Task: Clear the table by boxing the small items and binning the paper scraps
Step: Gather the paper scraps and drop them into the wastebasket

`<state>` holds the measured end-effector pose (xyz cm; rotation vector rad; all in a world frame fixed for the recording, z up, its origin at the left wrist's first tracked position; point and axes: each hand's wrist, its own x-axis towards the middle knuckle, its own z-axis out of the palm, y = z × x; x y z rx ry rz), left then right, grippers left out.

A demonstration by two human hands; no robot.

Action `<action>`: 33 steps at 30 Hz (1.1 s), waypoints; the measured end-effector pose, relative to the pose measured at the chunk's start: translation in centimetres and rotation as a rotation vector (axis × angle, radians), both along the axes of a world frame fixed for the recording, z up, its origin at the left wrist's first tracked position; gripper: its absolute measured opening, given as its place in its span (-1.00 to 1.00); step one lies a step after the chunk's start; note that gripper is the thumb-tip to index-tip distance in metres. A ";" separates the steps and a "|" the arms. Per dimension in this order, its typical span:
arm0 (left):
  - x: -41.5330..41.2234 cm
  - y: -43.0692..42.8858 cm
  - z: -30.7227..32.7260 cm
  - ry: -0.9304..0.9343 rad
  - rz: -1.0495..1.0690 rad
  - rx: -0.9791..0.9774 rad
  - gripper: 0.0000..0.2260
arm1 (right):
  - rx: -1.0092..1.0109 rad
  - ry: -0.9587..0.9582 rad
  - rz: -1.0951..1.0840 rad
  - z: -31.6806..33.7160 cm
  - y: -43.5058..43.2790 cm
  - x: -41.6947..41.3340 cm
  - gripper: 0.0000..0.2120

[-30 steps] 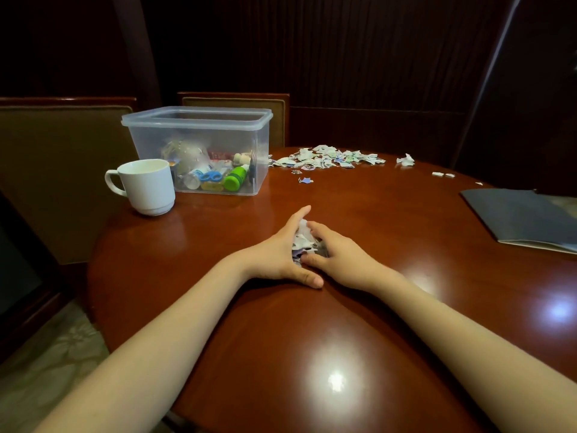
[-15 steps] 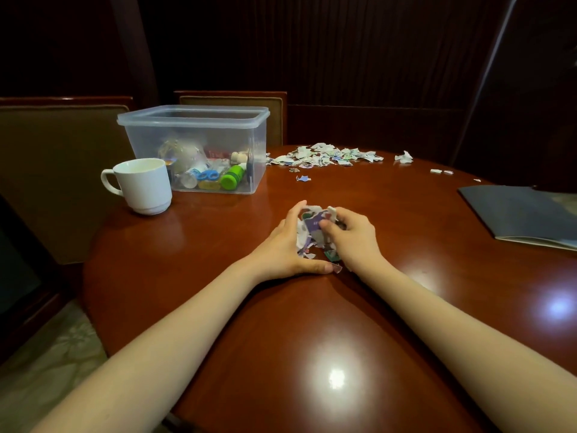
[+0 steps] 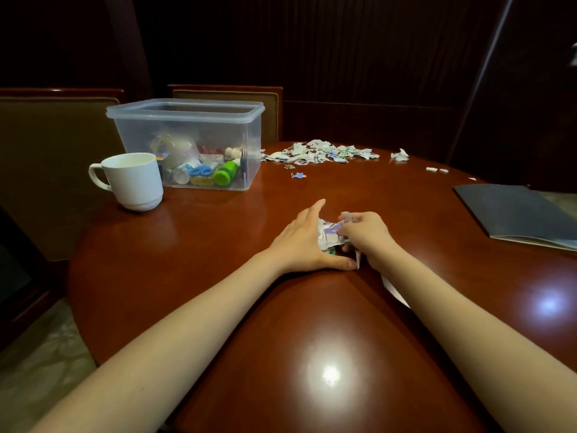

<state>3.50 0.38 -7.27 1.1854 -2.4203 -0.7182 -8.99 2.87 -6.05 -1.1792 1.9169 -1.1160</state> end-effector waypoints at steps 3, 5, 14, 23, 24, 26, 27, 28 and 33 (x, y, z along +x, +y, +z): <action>-0.3 -0.3 0.0 -0.011 -0.030 -0.014 -0.07 | 0.121 0.018 0.123 0.8 0.0 -0.3 -0.71; -0.3 -0.4 -0.1 -0.007 -0.057 -0.039 -0.22 | 0.161 0.022 0.206 1.3 0.3 -0.3 -0.77; -0.3 0.6 -0.1 -0.034 -0.028 -0.138 -0.43 | 0.024 -0.148 -0.043 1.5 0.3 -1.8 -0.70; -0.4 2.5 0.6 -0.189 0.059 -0.405 -0.78 | 0.000 0.196 0.080 0.7 1.5 0.0 -0.79; -0.4 2.6 0.6 -0.203 0.057 -0.425 -0.77 | 0.022 0.255 0.122 0.8 1.6 0.3 -0.81; -0.3 2.7 0.7 -0.218 0.057 -0.456 -0.74 | 0.051 0.298 0.171 0.9 1.7 0.5 -0.87; -0.2 2.8 0.7 -0.225 0.061 -0.469 -0.72 | 0.058 0.262 0.179 1.0 1.7 0.4 -0.88; -0.2 3.0 0.8 -0.231 0.065 -0.480 -0.72 | 0.060 0.204 0.185 1.1 1.7 0.3 -0.87; -0.3 3.5 1.0 -0.213 0.080 -0.462 -0.74 | 0.112 -0.037 0.275 1.3 1.7 -0.7 -0.93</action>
